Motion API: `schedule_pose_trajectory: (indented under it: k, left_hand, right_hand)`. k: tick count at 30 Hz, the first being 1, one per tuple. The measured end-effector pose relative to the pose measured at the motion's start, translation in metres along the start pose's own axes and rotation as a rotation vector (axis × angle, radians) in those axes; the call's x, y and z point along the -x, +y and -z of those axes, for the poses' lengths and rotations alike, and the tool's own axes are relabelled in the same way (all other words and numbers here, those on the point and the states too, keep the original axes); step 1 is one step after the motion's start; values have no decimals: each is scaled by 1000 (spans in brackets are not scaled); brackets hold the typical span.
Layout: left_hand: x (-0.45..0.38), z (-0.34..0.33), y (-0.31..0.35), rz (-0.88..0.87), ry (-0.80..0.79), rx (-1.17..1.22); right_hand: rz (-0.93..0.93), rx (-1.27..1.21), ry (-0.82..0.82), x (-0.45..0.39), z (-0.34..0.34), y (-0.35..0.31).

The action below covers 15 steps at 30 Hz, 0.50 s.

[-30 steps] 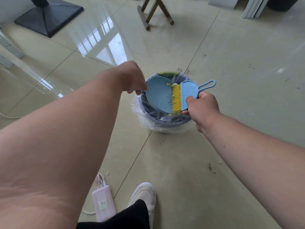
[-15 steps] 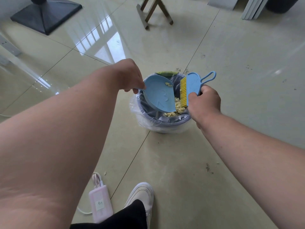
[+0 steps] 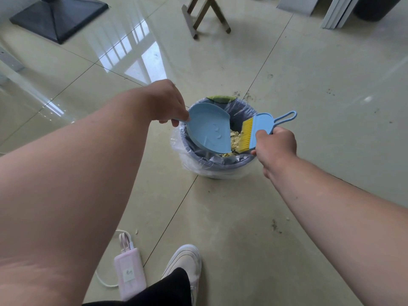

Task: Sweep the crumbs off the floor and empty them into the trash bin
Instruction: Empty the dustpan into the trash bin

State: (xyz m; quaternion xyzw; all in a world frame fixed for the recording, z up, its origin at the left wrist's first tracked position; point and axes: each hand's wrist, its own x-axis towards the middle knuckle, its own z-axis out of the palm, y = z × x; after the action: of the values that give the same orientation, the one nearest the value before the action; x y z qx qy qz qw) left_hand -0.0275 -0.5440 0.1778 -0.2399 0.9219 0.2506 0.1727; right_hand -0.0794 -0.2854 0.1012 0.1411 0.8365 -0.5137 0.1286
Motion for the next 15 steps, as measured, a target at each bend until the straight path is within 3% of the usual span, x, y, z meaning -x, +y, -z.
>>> schedule_pose_trajectory:
  k: [15]
  left_hand:
    - [1,-2,8,11,3,-23]
  right_hand:
    - [136,-15,-94,12,-2,-13]
